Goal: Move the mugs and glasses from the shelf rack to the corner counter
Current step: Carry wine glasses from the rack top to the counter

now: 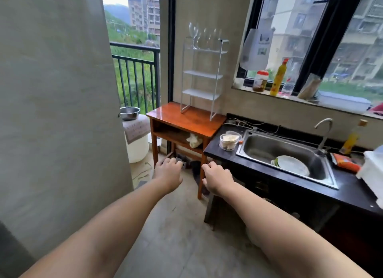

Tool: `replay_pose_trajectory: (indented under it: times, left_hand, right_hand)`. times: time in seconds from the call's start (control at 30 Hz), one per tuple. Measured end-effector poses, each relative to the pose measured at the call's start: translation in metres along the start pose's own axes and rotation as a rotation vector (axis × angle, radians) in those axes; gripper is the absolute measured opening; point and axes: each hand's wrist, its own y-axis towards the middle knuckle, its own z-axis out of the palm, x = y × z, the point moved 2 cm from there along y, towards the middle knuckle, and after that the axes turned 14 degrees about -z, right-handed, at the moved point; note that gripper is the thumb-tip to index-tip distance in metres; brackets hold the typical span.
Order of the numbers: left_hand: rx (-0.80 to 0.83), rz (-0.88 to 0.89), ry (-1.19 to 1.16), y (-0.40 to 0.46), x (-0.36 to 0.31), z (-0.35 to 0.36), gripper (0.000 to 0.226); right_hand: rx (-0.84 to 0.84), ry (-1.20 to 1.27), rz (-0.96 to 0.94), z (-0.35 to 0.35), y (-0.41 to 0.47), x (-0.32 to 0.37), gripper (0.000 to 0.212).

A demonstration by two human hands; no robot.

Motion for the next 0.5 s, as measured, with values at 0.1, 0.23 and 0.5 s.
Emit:
replay_pose_trajectory:
  times: [0.1, 0.23, 0.5]
  left_hand:
    - [-0.038, -0.038, -0.018, 0.071, 0.003, -0.015, 0.041]
    - [-0.058, -0.079, -0.055, 0.147, 0.01, -0.036, 0.04]
    - [-0.166, -0.025, -0.064, 0.321, 0.034, -0.074, 0.042]
  right_hand:
    - [-0.014, -0.026, -0.043, -0.023, 0.069, -0.029, 0.043]
    - [-0.039, -0.036, -0.048, -0.049, 0.147, -0.059, 0.043]
    - [-0.153, -0.083, -0.036, -0.087, 0.32, -0.093, 0.041]
